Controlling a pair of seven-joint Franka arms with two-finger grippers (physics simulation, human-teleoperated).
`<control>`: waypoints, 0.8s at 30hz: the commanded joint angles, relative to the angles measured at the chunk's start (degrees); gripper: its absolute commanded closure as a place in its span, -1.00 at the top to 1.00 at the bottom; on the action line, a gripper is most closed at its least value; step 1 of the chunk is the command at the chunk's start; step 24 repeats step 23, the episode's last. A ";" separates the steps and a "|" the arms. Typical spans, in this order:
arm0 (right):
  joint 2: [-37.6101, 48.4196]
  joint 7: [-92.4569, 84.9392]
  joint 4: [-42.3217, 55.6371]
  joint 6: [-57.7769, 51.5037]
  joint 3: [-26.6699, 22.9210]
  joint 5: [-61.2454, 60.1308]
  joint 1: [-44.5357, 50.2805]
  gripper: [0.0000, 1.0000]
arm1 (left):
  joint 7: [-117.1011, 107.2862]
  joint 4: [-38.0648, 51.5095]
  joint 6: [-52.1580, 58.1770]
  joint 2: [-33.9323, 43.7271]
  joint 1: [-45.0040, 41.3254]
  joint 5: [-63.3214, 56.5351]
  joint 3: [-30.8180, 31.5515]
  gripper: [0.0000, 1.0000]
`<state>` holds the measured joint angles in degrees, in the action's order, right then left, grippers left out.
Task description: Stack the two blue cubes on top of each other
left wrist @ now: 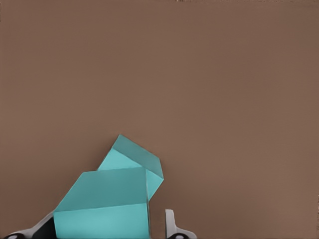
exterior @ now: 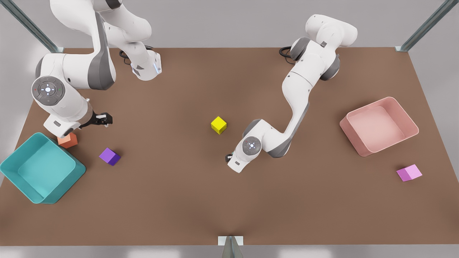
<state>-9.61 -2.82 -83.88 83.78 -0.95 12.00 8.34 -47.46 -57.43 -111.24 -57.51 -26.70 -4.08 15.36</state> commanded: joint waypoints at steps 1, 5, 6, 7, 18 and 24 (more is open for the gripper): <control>0.12 -2.72 0.12 0.33 -0.02 0.22 0.01 1.00 | -9.14 0.03 -0.20 0.38 0.07 -0.05 0.02 1.00; 0.12 -2.72 0.12 0.42 -0.02 0.13 0.01 1.00 | -9.32 0.03 7.88 4.50 0.42 0.04 0.28 1.00; 0.12 -2.72 0.12 0.42 -0.02 0.13 0.01 1.00 | -9.32 0.12 8.41 5.30 0.42 0.04 0.37 1.00; 0.20 -2.72 0.12 0.42 -0.02 0.13 0.01 1.00 | -9.32 0.12 8.76 6.53 0.42 0.04 0.28 1.00; 0.91 -2.63 -0.24 0.42 -0.02 0.22 0.01 1.00 | 40.69 -34.95 23.86 48.89 25.91 -0.23 -2.00 1.00; 0.82 -2.63 -0.24 0.42 -0.02 0.13 0.09 1.00 | 40.69 -29.32 29.42 48.45 25.82 3.03 -2.27 1.00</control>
